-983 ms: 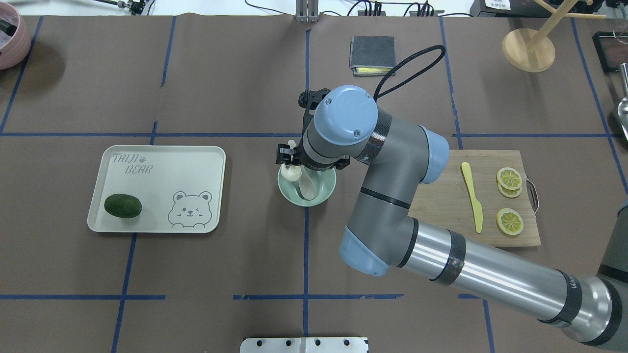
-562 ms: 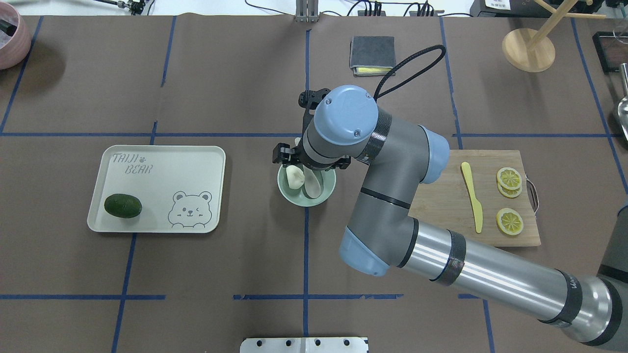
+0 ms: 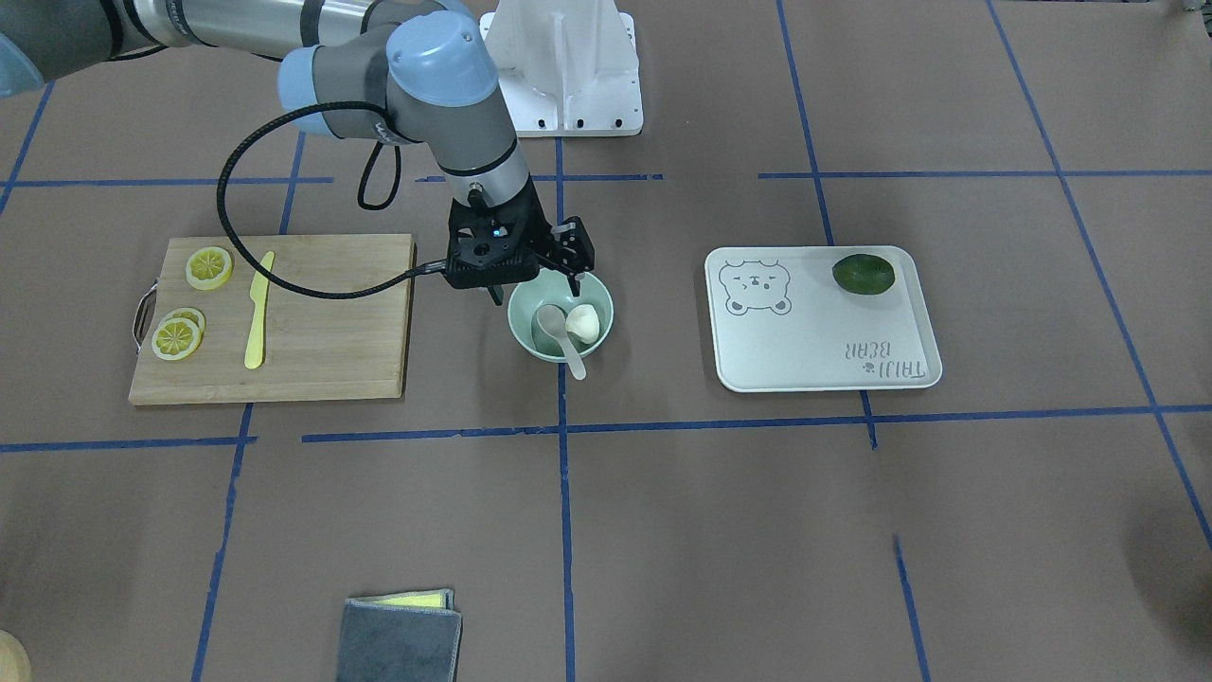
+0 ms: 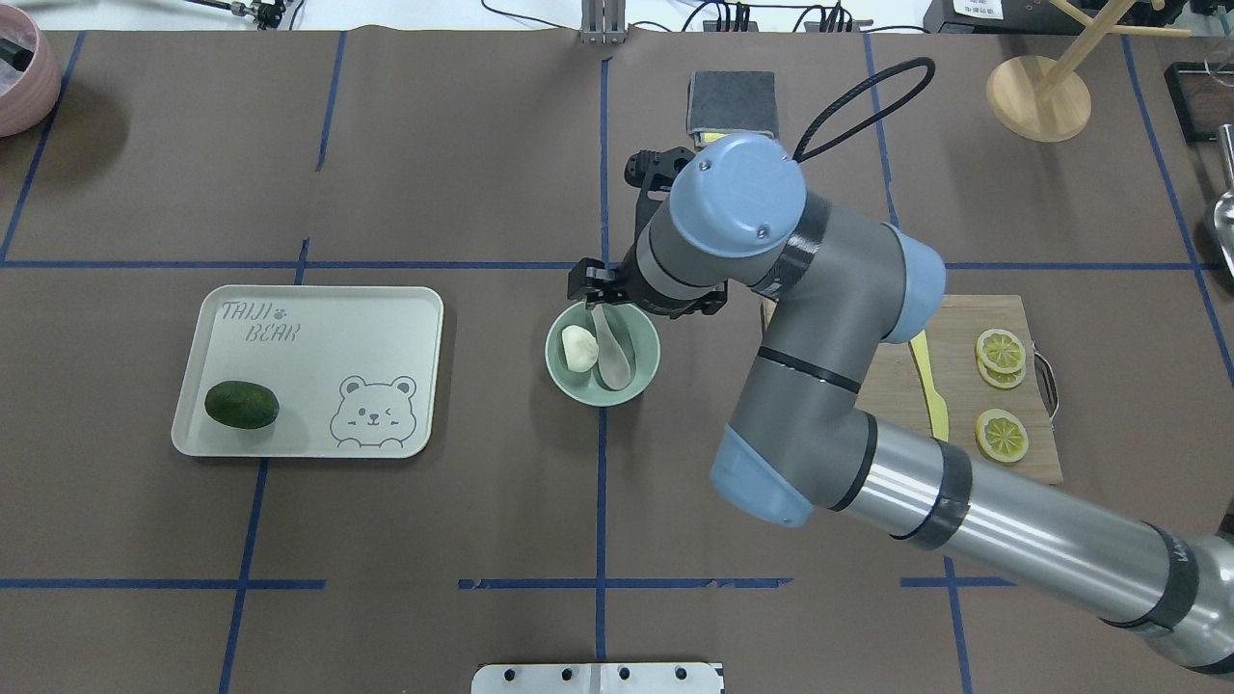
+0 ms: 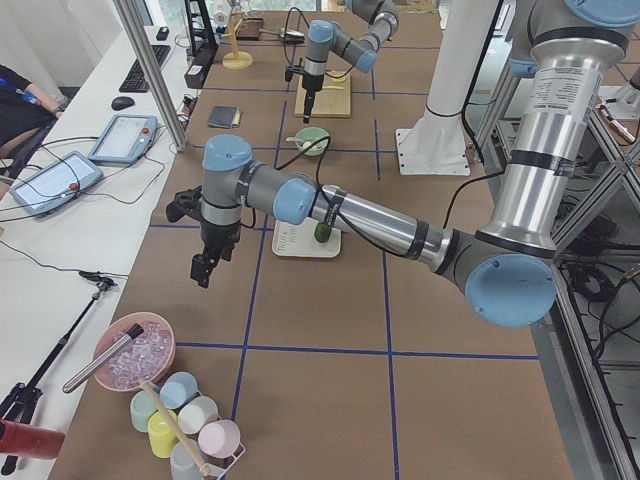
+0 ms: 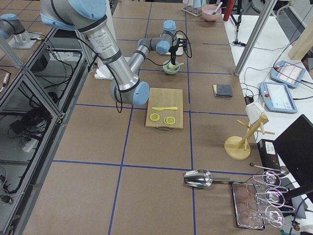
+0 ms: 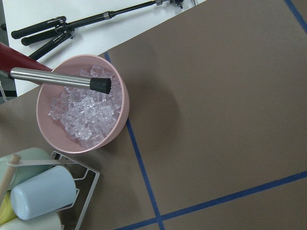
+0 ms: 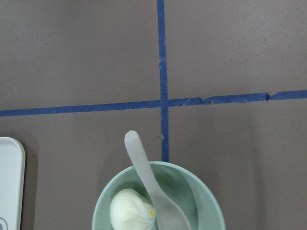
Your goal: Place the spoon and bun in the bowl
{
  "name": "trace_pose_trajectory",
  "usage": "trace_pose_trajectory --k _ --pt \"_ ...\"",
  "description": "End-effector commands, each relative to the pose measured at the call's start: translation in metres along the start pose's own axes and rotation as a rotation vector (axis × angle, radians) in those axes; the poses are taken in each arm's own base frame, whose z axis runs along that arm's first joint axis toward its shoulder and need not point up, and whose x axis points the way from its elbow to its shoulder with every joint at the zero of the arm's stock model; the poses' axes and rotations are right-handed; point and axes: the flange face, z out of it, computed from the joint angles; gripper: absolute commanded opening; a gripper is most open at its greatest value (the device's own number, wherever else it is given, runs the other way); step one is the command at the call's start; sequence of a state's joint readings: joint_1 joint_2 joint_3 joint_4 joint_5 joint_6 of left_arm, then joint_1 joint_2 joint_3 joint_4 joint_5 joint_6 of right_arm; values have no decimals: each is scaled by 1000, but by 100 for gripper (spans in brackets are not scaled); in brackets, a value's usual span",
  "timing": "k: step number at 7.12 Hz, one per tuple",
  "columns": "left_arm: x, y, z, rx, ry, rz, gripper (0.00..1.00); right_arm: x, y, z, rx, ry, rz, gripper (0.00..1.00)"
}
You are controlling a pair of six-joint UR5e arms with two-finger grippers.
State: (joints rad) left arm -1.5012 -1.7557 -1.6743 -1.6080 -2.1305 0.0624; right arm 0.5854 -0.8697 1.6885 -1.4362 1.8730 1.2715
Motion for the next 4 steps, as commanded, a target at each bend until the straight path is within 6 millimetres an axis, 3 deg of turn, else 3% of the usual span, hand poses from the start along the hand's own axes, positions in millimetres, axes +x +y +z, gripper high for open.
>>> trace_pose_trajectory --k 1,2,4 --pt "-34 70 35 -70 180 -72 100 59 -27 -43 -20 35 -31 100" --pt "-41 99 61 -117 268 -131 100 98 -41 -61 -25 36 -58 100" --pt "-44 114 71 -135 276 -147 100 157 -70 -85 -46 40 -57 100"
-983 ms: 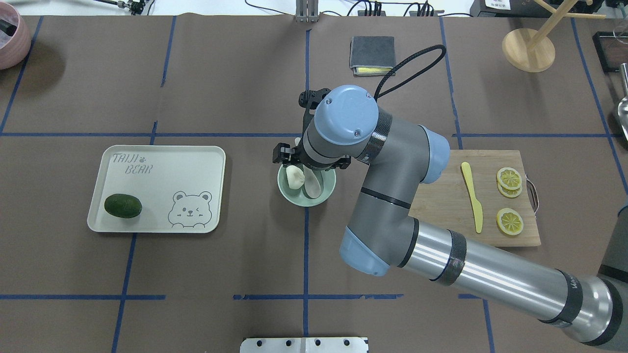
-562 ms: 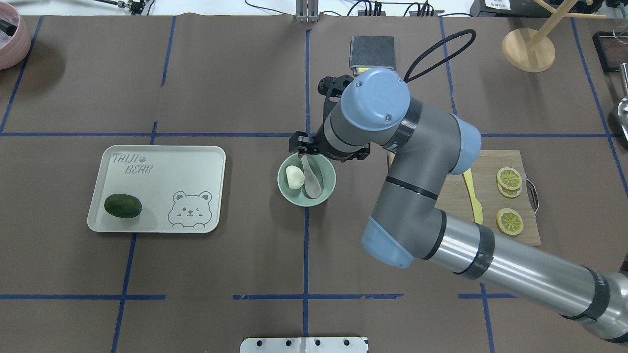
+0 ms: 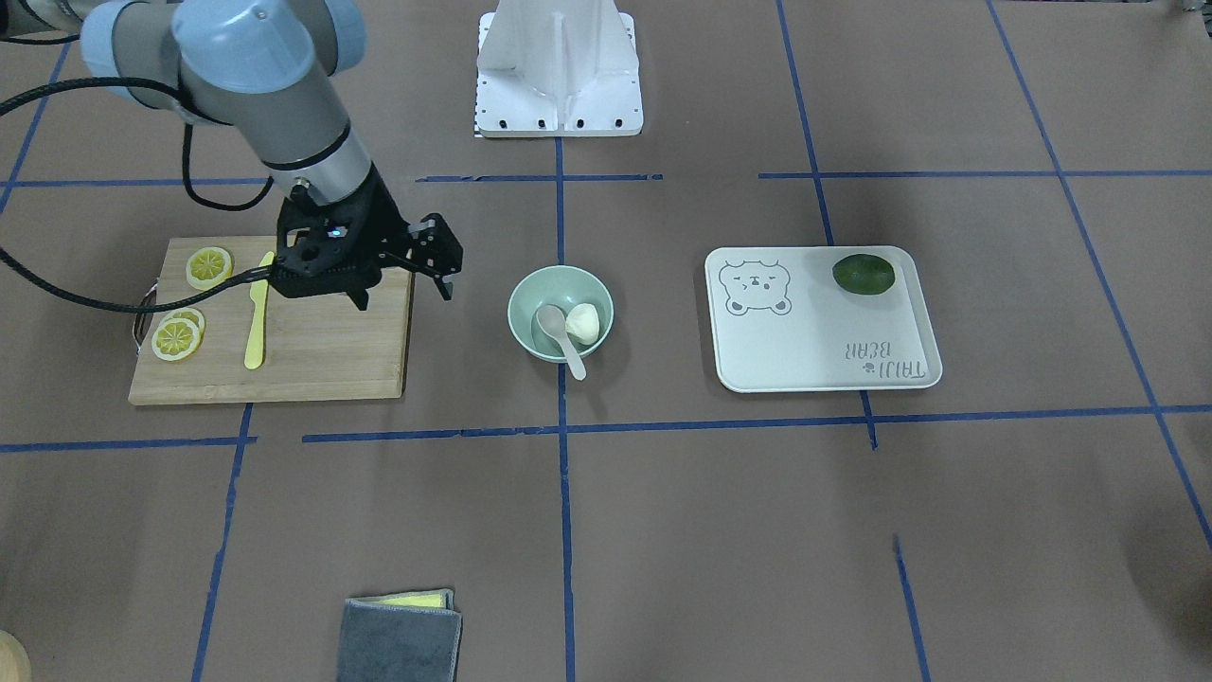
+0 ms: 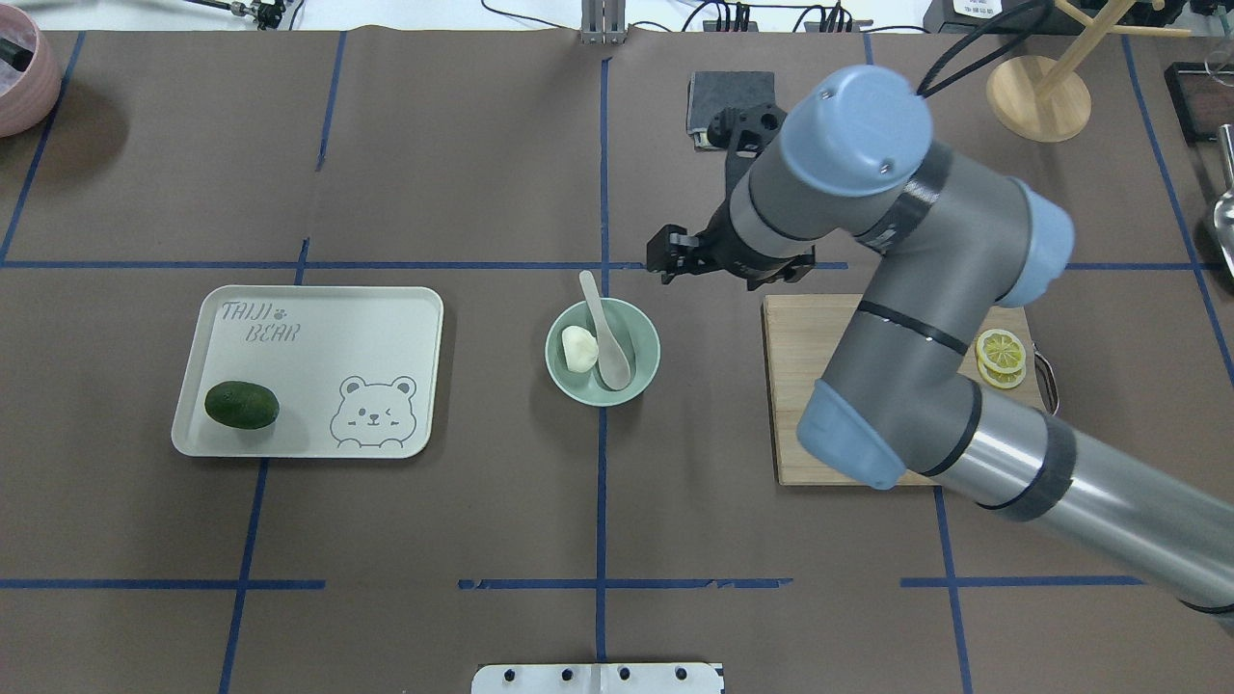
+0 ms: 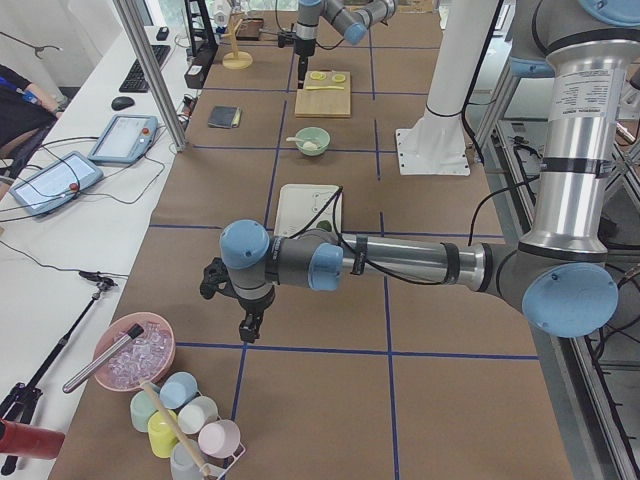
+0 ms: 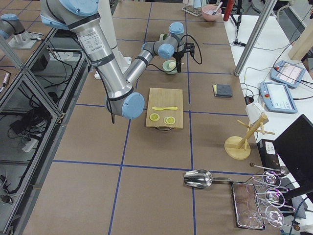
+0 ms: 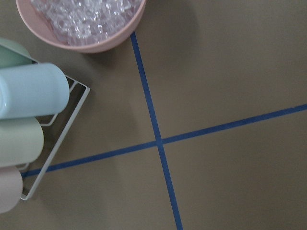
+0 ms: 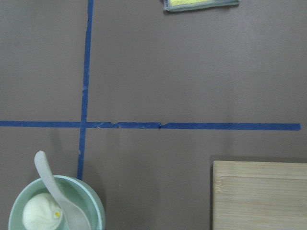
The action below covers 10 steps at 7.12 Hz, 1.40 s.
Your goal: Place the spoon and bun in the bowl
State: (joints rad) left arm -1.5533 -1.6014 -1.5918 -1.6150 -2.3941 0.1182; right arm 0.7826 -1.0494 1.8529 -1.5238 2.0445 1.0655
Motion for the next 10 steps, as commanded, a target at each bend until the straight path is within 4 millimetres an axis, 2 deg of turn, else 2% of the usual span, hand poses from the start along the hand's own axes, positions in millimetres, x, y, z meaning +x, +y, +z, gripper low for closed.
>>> trace_pose_trajectory --k 1,2,3,4,5,7,9,10 --pt "-6 10 7 -12 10 -16 100 78 -29 -24 -15 18 -29 100" --pt "-6 10 7 -13 10 -17 100 137 -40 -35 -30 35 -62 100" --pt "-8 10 9 -15 11 -17 100 199 -43 -52 -47 31 -97 100" --pt "-7 10 8 -14 13 -16 100 271 -42 -74 -60 27 -130 100" --pt "-7 10 8 -14 10 -16 100 350 -33 -84 -72 66 -179 100" --pt "-8 11 9 -15 10 -13 100 484 -37 -100 -96 20 -202 100" --pt "-8 11 9 -17 10 -12 100 583 -31 -110 -97 41 -246 100" --pt "-9 12 9 -15 10 -13 100 591 -30 -112 -94 51 -239 100"
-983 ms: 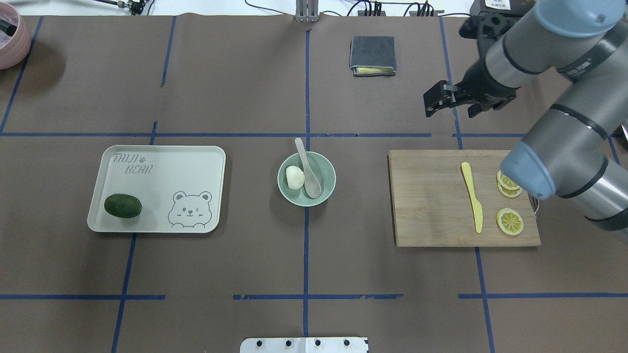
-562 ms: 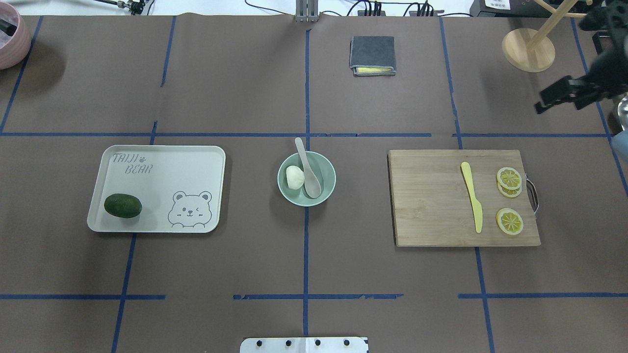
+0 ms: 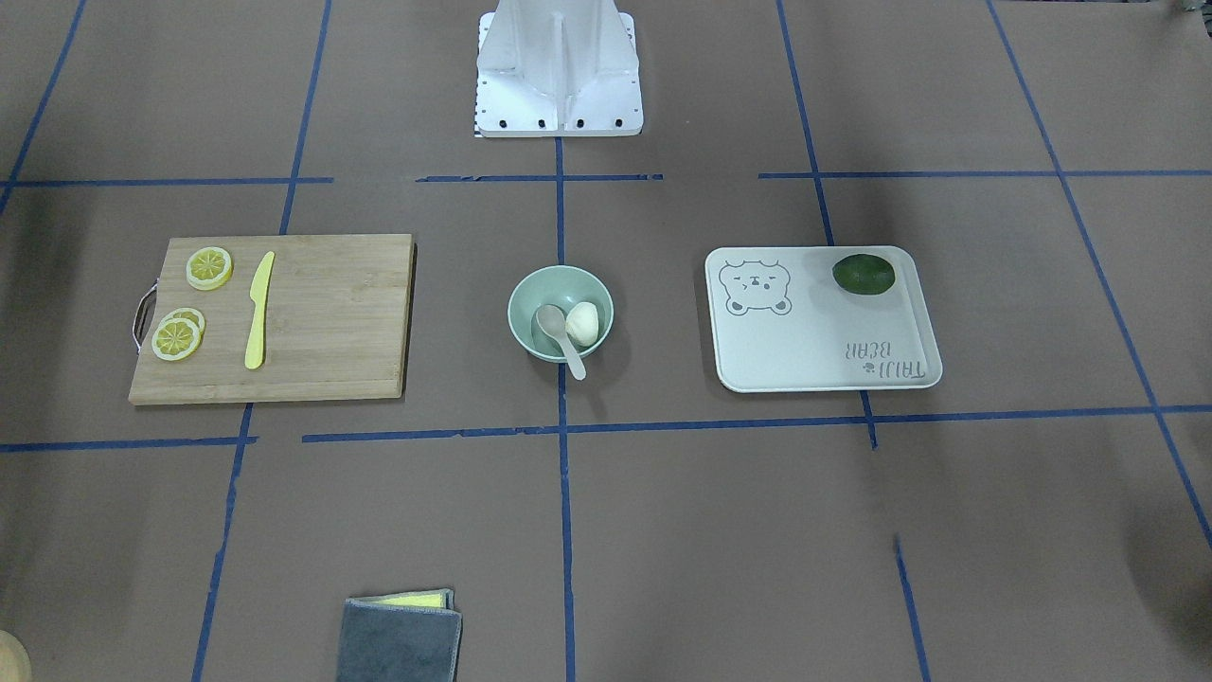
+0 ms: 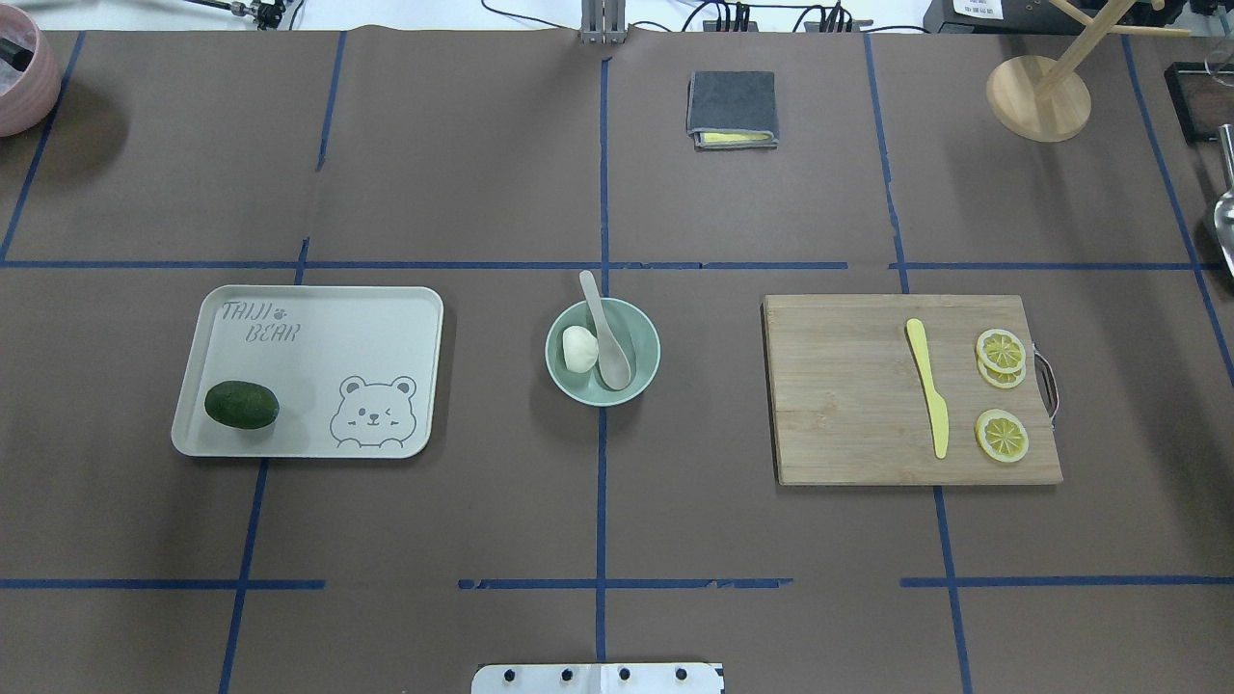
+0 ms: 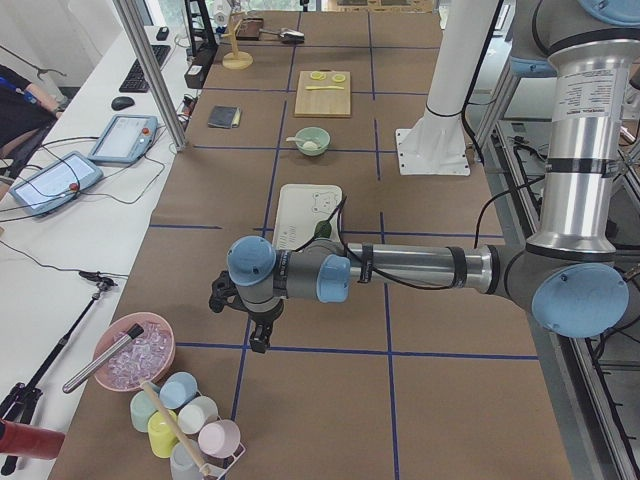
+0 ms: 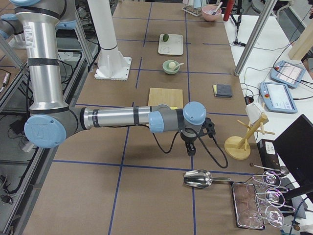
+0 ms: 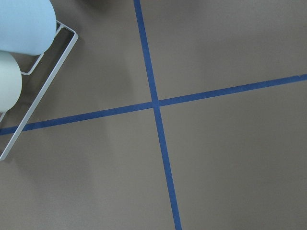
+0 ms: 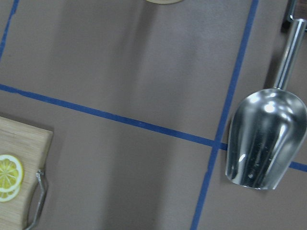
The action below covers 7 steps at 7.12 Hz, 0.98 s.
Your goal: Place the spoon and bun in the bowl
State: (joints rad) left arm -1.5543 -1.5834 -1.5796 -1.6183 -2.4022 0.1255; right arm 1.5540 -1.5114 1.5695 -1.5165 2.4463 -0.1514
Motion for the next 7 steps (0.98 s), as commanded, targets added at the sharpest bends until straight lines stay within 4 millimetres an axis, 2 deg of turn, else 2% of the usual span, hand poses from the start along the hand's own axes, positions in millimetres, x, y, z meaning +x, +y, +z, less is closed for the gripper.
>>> trace_pose_trajectory --k 1,2,3,4,6,7 --pt "0 1 -1 2 -2 1 100 37 18 1 -17 52 18 100" --pt "-3 9 4 -8 0 -8 100 49 27 3 -41 158 22 100" --pt "-4 11 5 -10 0 -10 100 53 32 7 -54 160 59 100" --pt "-4 11 5 -12 0 -12 100 59 53 17 -73 142 92 100" --pt "-5 12 6 -13 0 -13 100 52 57 16 -48 58 220 100" --pt "-6 12 6 -13 0 -15 100 52 60 15 -46 50 225 100"
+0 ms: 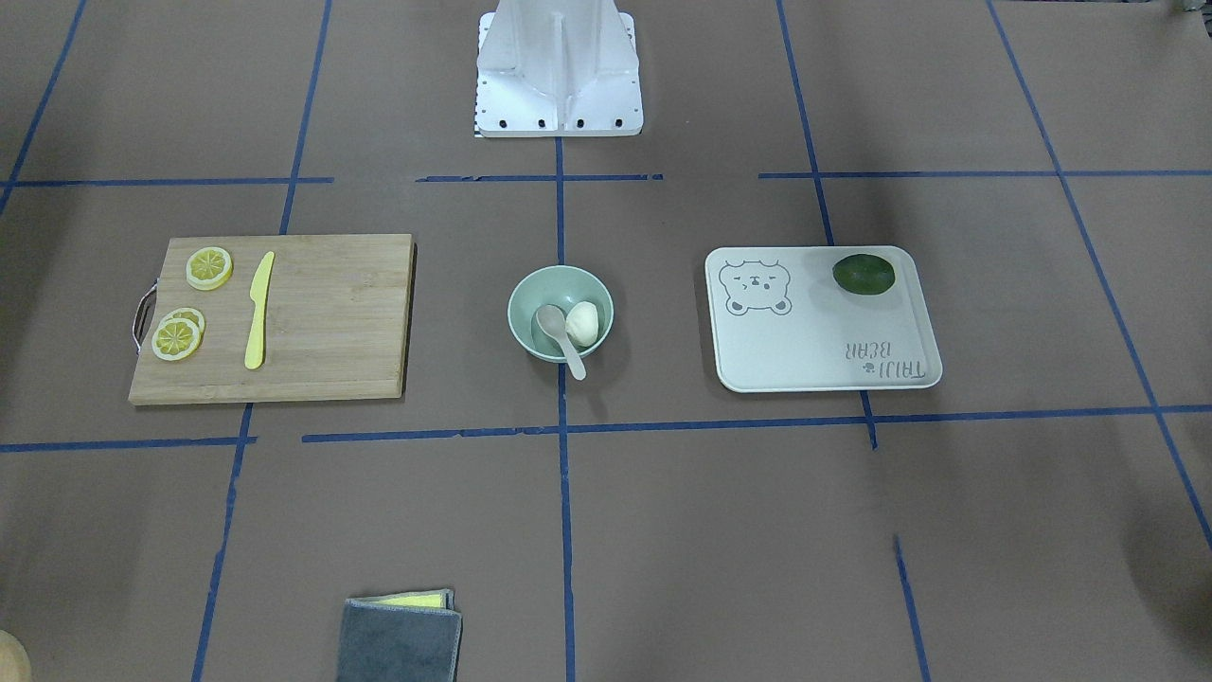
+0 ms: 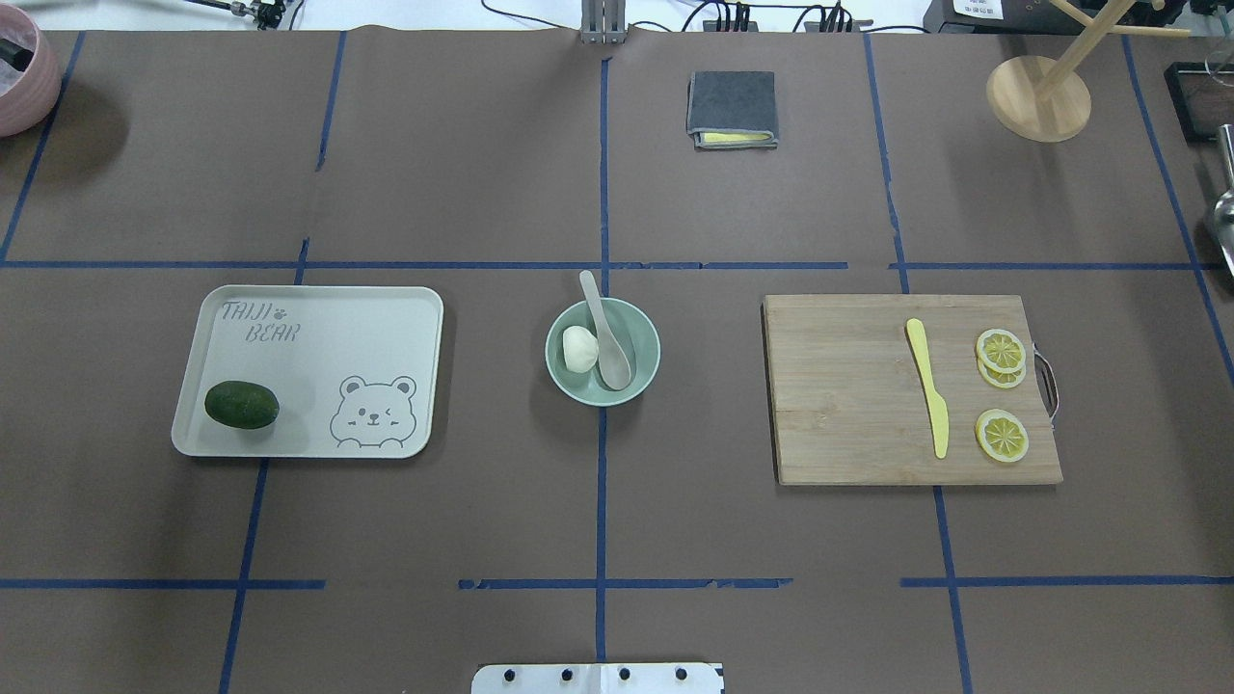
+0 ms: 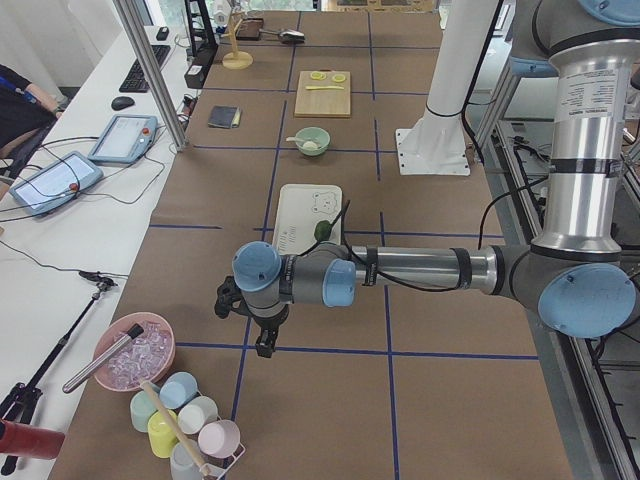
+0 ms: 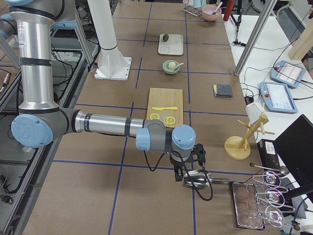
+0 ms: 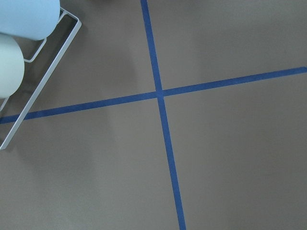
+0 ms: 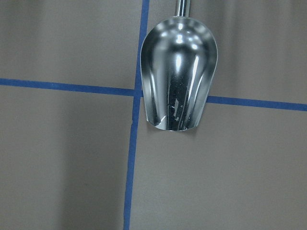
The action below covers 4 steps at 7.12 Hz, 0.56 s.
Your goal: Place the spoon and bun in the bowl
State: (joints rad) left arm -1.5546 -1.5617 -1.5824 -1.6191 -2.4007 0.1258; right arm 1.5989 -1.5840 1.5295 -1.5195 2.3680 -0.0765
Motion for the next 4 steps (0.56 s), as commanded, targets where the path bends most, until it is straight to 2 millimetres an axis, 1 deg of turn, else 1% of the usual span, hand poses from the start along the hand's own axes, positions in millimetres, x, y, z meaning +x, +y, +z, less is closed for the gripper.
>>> trace_pose_trajectory --k 1,2,4 --pt "-1 0 0 0 0 -2 100 -4 9 -3 9 -26 29 100" --pt "-1 0 0 0 0 -2 100 -8 13 -7 16 -26 22 100" --pt "0 0 -1 1 -2 0 100 -8 15 -7 16 -24 22 100"
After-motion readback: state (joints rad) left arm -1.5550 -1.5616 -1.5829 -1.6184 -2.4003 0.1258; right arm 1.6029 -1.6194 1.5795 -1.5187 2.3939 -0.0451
